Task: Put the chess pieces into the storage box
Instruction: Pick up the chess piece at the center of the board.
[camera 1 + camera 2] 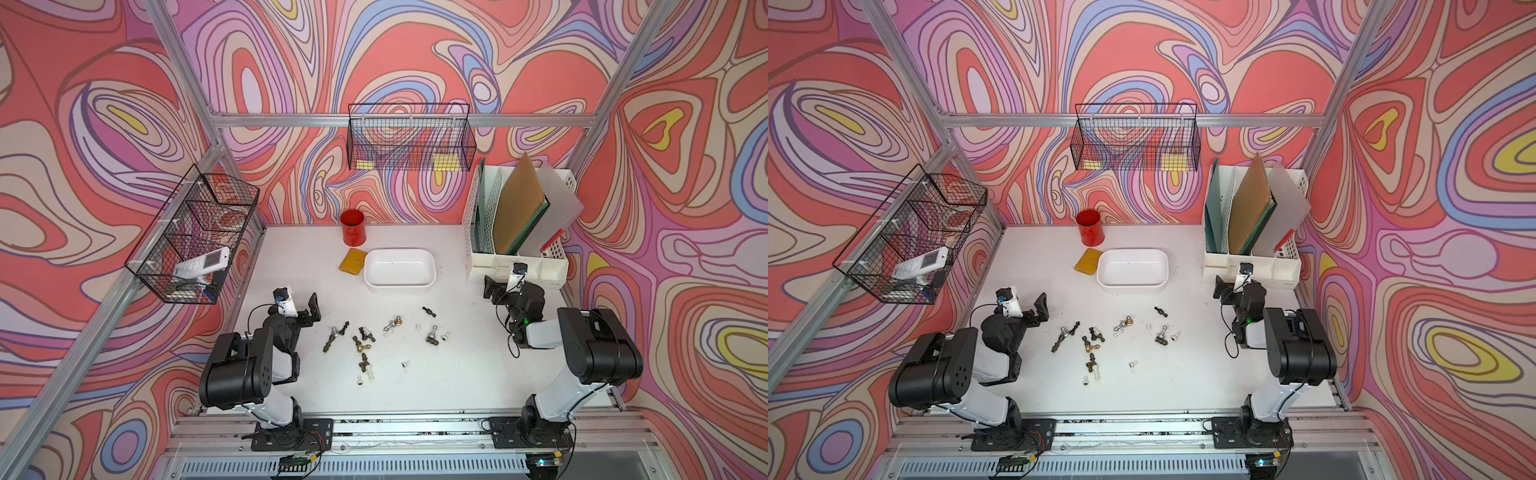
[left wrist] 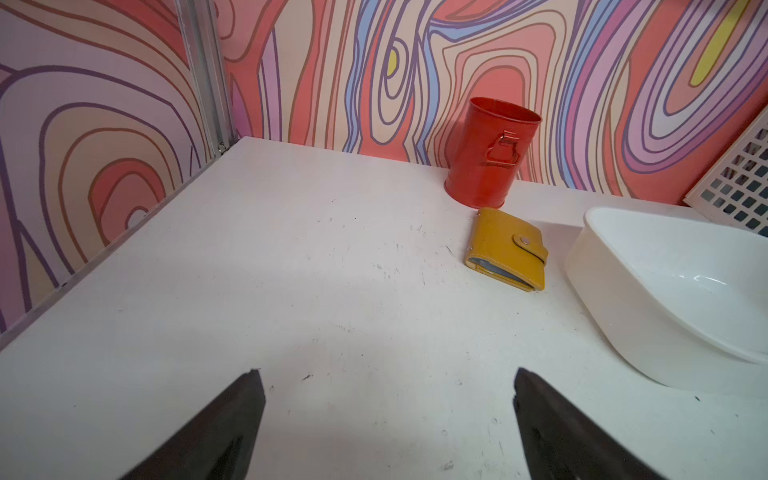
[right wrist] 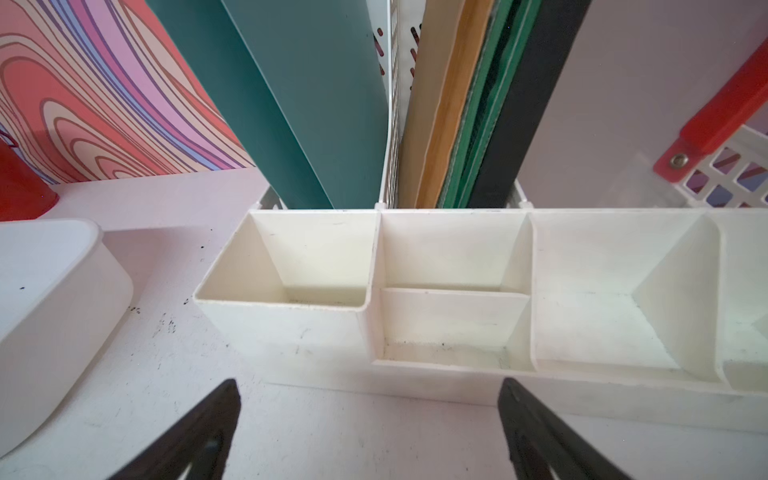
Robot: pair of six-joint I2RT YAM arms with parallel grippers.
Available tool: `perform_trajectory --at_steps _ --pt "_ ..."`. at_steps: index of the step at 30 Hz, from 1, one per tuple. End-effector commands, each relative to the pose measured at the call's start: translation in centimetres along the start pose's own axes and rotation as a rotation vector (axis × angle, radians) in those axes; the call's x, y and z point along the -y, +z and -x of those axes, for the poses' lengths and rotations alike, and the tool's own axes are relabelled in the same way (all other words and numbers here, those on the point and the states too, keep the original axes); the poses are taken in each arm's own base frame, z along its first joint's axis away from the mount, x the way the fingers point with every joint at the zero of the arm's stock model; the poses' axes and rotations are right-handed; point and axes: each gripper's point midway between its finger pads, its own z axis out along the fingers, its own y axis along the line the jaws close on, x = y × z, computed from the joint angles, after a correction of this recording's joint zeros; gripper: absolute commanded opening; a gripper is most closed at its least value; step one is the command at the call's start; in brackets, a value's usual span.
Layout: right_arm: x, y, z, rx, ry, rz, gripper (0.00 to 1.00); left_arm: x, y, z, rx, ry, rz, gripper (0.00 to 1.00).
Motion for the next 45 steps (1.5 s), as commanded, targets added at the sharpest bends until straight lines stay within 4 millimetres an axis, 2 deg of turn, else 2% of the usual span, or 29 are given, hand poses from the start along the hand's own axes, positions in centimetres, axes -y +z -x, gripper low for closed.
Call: perform_trajectory --at_steps 1,22,25,29,31,33,35,38,40,42,45 --pt "-0.1 0.2 0.5 0.011 -0.001 -0.003 0.98 0.1 0.1 0.5 0.024 0.012 -0.002 0.99" --pt "-0.1 0.2 0.5 0.011 0.000 -0.004 0.98 0.1 0.5 0.5 0.004 0.015 0.004 0.99" --pt "-0.2 0.0 0.6 0.018 -0.001 -0.002 0.96 0.2 0.5 0.4 0.000 0.018 0.003 0.94" --pt "0.6 -1.2 2.4 0.050 0.016 -0.055 0.86 0.4 -0.5 1.5 0.057 0.027 0.001 0.83" --pt "0.8 -2.0 4.0 0.035 0.028 -0.083 0.80 0.4 -1.6 2.9 0.092 0.031 0.021 0.80" --pt "0.9 -2.5 5.1 -0.040 0.107 -0.105 0.78 0.3 -2.5 4.2 0.101 0.036 0.071 0.79" --pt "-0.3 -2.6 5.8 -0.117 0.148 -0.065 0.75 0.5 -3.1 5.5 0.077 0.011 0.104 0.79" --pt "-3.5 -3.1 6.0 -0.261 0.171 0.003 0.71 1.1 -3.8 7.3 0.018 -0.033 0.143 0.77" --pt "-6.8 -3.8 6.3 -0.333 0.124 0.045 0.71 2.5 -4.1 8.7 0.029 -0.080 0.099 0.73" --pt "-10.5 -4.7 6.0 -0.404 0.070 0.115 0.70 4.0 -4.1 9.1 -0.021 -0.135 0.049 0.70" --pt "-15.6 -6.0 5.0 -0.520 0.030 0.231 0.66 7.5 -3.8 8.0 -0.193 -0.157 -0.035 0.64"
